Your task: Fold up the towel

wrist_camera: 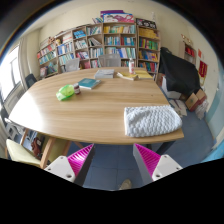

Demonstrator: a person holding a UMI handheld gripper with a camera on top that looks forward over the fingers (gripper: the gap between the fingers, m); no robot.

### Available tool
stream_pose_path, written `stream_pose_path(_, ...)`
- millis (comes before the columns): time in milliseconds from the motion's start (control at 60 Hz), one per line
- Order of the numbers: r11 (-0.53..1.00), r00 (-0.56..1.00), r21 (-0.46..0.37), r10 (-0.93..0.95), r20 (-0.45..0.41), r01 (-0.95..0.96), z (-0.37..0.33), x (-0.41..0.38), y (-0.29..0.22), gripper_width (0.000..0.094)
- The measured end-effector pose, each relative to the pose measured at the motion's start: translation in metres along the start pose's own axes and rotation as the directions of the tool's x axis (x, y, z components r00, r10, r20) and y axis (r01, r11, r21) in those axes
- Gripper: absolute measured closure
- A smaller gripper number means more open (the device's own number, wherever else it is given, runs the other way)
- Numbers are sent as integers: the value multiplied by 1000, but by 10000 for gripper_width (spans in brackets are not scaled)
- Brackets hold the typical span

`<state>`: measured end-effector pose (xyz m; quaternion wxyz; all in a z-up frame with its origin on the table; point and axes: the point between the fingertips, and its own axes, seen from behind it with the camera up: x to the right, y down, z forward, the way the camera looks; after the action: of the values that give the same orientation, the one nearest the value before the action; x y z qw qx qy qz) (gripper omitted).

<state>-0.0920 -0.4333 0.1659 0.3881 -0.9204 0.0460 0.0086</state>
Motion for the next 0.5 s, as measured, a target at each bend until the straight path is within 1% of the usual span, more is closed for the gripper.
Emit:
stream_pose_path(133, 1000, 1000, -7, -17, 8, 17, 12, 4, 0, 118)
stream_pose_path(267, 1000, 1000, -8, -24, 3, 24, 46, 12, -7, 121)
stream_pose_path(367, 999, 999, 20, -40, 0, 40, 98, 31, -20, 127)
stream_pose_path(450, 999, 999, 7, -37, -22, 37, 145, 54, -22, 132)
stream_pose_path(500, 998, 999, 22, -52, -15, 53, 173, 59, -28, 134)
